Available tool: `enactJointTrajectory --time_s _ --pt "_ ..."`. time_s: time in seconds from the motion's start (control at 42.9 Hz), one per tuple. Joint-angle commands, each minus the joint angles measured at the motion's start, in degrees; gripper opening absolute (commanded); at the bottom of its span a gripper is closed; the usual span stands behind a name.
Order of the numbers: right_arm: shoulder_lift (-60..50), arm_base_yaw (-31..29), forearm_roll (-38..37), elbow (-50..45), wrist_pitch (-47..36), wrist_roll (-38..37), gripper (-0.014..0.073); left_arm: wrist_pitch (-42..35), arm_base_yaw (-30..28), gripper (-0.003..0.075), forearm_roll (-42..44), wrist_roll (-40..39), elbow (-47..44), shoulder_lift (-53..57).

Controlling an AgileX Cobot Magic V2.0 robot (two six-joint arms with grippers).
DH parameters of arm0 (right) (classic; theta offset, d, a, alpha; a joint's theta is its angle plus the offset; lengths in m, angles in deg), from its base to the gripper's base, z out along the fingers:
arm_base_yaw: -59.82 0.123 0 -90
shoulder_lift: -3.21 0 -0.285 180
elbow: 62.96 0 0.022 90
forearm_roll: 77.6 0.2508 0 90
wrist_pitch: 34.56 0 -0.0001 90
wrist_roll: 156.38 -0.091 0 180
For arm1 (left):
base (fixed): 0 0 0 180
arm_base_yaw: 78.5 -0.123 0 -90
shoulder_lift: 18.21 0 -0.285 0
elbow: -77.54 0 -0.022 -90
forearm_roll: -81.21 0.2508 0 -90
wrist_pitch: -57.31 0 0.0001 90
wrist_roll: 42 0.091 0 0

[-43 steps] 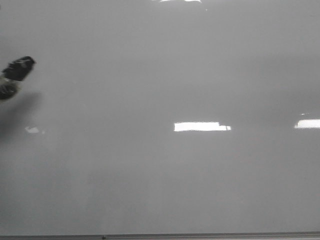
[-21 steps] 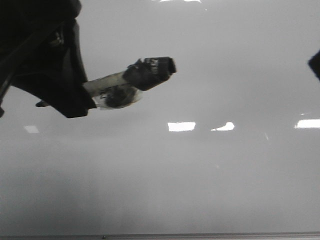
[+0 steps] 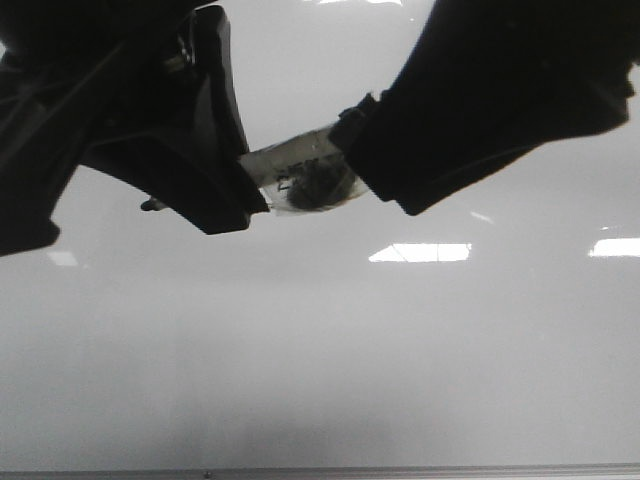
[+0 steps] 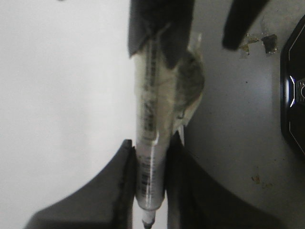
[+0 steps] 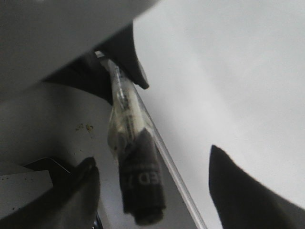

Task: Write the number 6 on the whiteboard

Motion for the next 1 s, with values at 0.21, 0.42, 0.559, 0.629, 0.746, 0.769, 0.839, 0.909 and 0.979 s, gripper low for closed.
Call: enactJointTrajectory --time_s 0.21,0.42,0.559,0.629,0.746,0.769,0.839,0.909,0.979 --pt "0.0 1.9 0.7 2.5 -4.1 1.9 0.0431 -6.6 0.5 -0.0013 -0.6 -0.1 1.8 1.9" --pt "0.0 1.9 0.7 2.5 -3.3 1.9 0.0087 -6.3 0.5 -0.0013 -0.6 -0.1 1.8 1.9" --pt "0.0 1.8 0.6 2.5 -3.0 1.9 -0.0064 -6.2 0.5 -0.0012 -0.5 -0.1 1.8 1.9" --pt "0.0 1.8 -0.3 2.5 -3.0 1.9 -0.0064 -6.2 0.5 -0.0010 -0.4 -0.1 1.8 1.9" --pt "-0.1 1.1 -1.6 2.5 -2.4 1.9 -0.0067 -6.4 0.4 0.0029 -0.3 -0.5 1.8 1.9" --pt "-0.3 0.7 -1.6 2.5 -2.0 1.9 -0.0067 -6.4 0.3 0.0053 -0.3 -0.5 1.8 1.9" --pt "-1.3 -1.4 -1.6 2.3 -0.4 1.4 -0.0060 -6.4 -0.2 0.0131 -0.3 -1.2 1.8 1.9" --pt "-3.3 -4.1 -1.6 1.2 0.7 1.3 -0.0059 -6.5 -1.1 0.0222 -0.3 -3.8 1.8 1.9" --pt "-6.7 -7.4 -1.6 -1.0 0.9 0.9 -0.0059 -6.5 -2.0 0.0274 -0.9 -4.4 1.8 2.3"
